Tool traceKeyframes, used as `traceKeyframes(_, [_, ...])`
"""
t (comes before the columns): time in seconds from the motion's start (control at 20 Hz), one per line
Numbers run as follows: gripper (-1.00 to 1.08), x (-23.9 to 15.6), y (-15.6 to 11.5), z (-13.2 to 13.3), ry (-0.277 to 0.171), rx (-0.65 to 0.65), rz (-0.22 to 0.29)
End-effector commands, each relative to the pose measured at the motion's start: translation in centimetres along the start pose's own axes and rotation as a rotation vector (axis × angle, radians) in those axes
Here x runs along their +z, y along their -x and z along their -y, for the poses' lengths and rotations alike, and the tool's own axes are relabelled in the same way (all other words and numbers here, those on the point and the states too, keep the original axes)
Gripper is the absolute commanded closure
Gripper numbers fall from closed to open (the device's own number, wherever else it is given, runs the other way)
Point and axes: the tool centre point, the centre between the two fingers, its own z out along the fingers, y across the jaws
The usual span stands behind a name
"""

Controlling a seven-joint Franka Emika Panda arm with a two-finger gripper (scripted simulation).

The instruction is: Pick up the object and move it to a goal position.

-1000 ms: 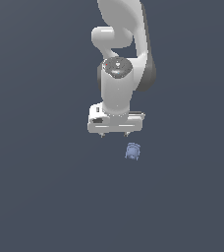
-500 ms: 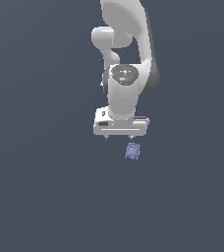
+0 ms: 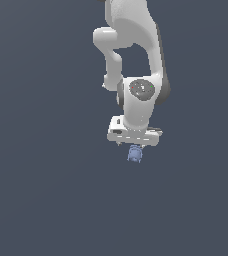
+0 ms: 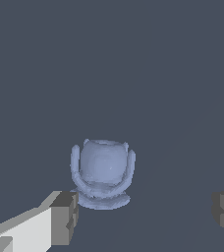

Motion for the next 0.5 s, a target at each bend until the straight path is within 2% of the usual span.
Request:
traceKeyframes(0.0, [-0.92,0.9,0.1,1.0,-0.001,0.033,-0.001])
traceKeyframes(0.45, [-0.92,2.6,0.5,2.9,-0.004,0.095,-0.001])
